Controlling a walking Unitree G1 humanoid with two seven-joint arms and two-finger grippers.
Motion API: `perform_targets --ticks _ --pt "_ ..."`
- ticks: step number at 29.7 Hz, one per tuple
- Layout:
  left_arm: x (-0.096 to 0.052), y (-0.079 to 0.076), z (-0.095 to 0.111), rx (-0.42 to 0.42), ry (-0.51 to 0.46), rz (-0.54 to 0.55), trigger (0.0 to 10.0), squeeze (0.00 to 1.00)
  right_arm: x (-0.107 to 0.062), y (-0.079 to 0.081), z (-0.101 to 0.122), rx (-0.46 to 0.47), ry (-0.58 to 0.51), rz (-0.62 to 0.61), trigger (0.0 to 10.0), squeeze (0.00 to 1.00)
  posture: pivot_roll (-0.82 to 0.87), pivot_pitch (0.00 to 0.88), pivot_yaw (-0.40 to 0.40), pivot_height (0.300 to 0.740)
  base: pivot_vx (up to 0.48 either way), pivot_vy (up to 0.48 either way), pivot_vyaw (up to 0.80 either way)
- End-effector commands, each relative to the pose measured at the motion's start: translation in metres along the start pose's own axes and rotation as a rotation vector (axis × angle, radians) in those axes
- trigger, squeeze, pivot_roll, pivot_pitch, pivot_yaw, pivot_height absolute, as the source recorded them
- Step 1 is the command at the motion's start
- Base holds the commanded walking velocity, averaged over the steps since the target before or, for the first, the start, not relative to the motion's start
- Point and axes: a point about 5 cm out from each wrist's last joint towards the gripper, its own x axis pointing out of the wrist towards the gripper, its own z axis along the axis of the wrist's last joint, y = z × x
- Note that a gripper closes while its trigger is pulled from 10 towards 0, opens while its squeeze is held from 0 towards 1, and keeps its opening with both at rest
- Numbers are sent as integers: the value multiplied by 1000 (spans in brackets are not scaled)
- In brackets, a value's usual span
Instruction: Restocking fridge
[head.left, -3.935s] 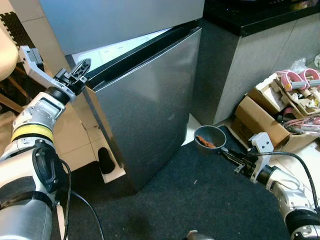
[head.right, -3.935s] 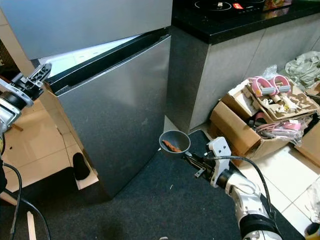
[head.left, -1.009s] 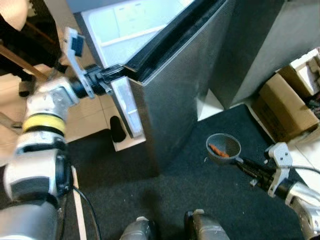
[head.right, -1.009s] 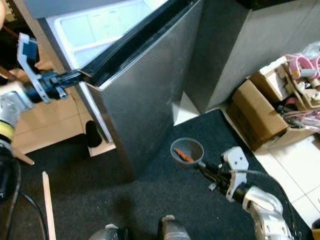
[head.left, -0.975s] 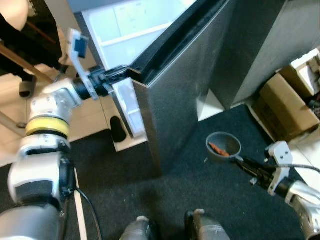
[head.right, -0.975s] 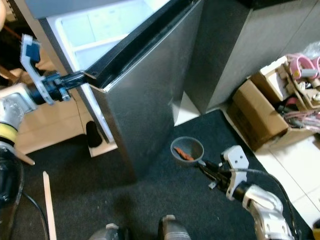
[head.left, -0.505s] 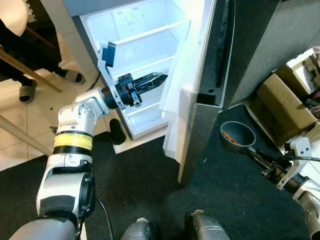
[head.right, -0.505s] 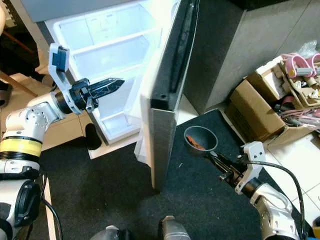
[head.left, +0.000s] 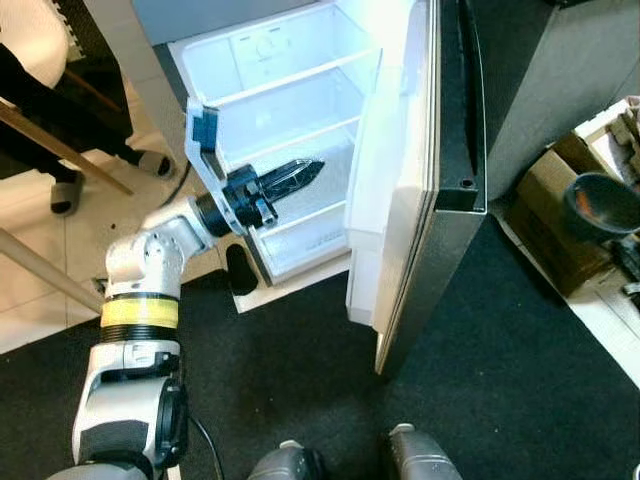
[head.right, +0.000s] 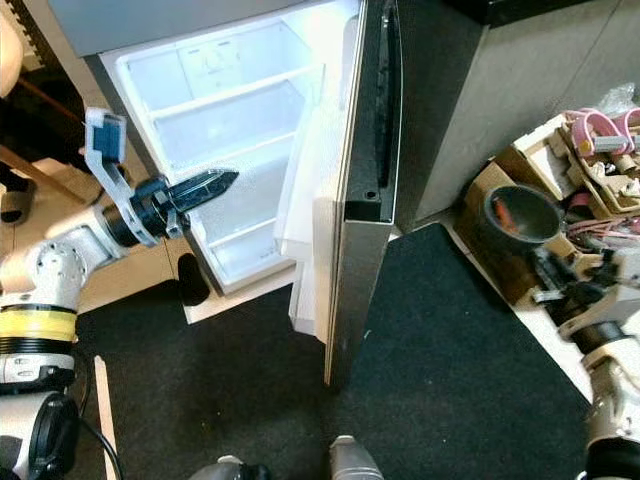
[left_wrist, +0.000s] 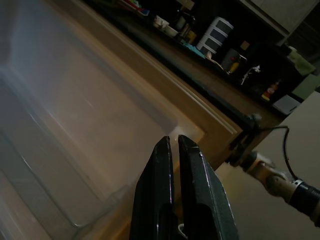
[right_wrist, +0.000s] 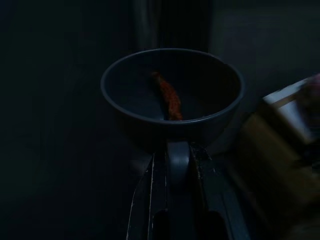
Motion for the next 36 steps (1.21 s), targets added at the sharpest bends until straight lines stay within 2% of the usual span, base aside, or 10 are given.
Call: perform_targets --ticks 1,4,6,9,10,11,15,26,29,36 --pt "-7 1 -9 -12 -25 45 10000 0 3 -9 25 -39 -80 -16 10000 0 -111 134 71 740 0 0 0" --pt "-20 12 -25 -45 -19 145 10000 0 10 -10 60 -113 -149 25 10000 0 -111 130 68 740 0 0 0" --pt "-44 30 -42 -81 -8 303 10000 0 18 -4 80 -164 -180 89 10000 0 -118 123 66 740 0 0 0" --pt "-59 39 -51 -108 -15 397 10000 0 23 6 90 -193 -191 145 10000 0 -121 119 63 740 0 0 0" --pt "-75 46 -60 -125 -20 499 10000 0 28 18 99 -229 -204 211 10000 0 -121 113 61 740 0 0 0" --pt "-75 46 -60 -125 -20 499 10000 0 28 18 99 -229 -204 211 10000 0 -121 113 61 740 0 0 0" --pt "-104 53 -75 -160 -28 657 10000 0 34 36 118 -262 -235 320 10000 0 -118 105 56 740 0 0 0" --pt "-156 52 -133 -252 62 935 10000 0 48 82 153 -266 -294 518 10000 0 -111 80 48 740 0 0 0" --pt "-175 45 -155 -302 102 1045 10000 0 50 101 154 -258 -285 593 10000 0 -110 77 44 740 0 0 0" --pt "-199 34 -180 -359 142 1183 10000 0 51 131 153 -241 -277 697 10000 0 -112 76 42 740 0 0 0"
